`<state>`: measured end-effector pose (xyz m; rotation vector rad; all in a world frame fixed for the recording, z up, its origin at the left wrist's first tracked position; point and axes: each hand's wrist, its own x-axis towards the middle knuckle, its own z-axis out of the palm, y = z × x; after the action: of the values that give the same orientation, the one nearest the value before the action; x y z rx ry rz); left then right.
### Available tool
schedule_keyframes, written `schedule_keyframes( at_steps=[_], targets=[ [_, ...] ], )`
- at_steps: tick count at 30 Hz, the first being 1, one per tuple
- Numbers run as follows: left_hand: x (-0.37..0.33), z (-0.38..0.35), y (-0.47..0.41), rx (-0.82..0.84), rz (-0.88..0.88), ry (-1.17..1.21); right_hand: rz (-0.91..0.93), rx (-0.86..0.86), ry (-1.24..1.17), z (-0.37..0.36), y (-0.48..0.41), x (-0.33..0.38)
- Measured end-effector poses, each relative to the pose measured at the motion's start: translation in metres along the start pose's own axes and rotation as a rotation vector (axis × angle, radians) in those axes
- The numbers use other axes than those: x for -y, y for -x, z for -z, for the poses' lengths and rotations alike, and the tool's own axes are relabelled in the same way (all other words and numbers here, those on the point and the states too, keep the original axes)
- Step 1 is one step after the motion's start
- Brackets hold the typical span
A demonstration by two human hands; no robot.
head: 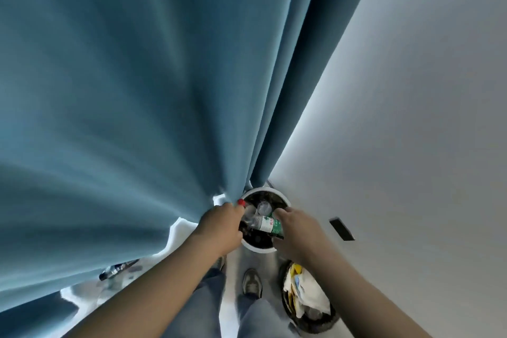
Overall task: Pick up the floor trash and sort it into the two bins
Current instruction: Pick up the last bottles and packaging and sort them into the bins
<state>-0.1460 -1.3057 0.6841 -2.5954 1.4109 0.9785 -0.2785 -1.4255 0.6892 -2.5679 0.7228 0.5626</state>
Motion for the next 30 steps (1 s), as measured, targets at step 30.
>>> schedule_keyframes(
  at_steps=[30],
  targets=[
    [0.112,-0.161,0.391,-0.306,0.944,0.615,1.022,0.285,0.781,-0.121,0.123,0.322]
  ],
)
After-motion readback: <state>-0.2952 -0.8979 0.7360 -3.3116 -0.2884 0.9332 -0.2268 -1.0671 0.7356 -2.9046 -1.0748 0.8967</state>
